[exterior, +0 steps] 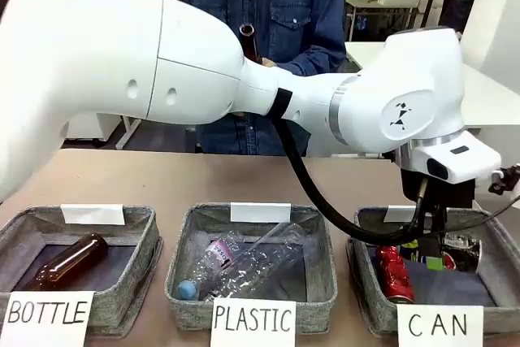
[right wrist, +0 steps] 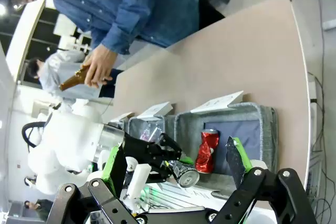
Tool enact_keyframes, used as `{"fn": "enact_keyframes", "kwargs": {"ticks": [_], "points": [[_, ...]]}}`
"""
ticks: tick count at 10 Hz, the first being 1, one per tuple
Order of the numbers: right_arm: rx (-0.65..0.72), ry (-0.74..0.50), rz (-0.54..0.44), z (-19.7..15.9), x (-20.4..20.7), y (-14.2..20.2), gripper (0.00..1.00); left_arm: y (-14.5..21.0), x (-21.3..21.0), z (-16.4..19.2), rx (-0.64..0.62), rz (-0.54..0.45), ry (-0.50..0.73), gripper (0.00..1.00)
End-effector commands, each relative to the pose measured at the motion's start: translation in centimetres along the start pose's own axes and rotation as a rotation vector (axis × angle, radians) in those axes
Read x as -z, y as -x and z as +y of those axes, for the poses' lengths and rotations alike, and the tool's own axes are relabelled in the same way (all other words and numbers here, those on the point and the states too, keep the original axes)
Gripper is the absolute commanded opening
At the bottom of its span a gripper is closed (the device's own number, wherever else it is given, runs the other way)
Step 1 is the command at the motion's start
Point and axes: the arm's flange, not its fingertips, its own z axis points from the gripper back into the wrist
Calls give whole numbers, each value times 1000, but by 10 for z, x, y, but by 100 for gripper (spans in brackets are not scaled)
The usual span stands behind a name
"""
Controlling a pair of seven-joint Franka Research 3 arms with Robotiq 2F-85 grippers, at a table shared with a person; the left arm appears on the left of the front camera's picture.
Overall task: Sort the can waste into the basket.
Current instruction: Pick up the can waste from the table and place it in the right Fabric basket.
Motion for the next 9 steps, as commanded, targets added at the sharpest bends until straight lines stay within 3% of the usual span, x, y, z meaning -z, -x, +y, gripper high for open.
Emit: {"fn": "enact_keyframes", "kwargs": {"ticks": [1, 2, 3, 9], "points": [[7, -11, -15, 1, 2, 0, 100, -4, -11, -2, -23, 11, -15, 40], [7, -11, -15, 1, 2, 0, 100, -4, -12, 2, -21, 14, -21, 40], [7, -11, -15, 1, 2, 0, 100, -3, -12, 3, -9, 24, -21, 98], [7, -11, -15, 1, 2, 0, 100, 4, -13, 6, -23, 24, -36, 100]]}}
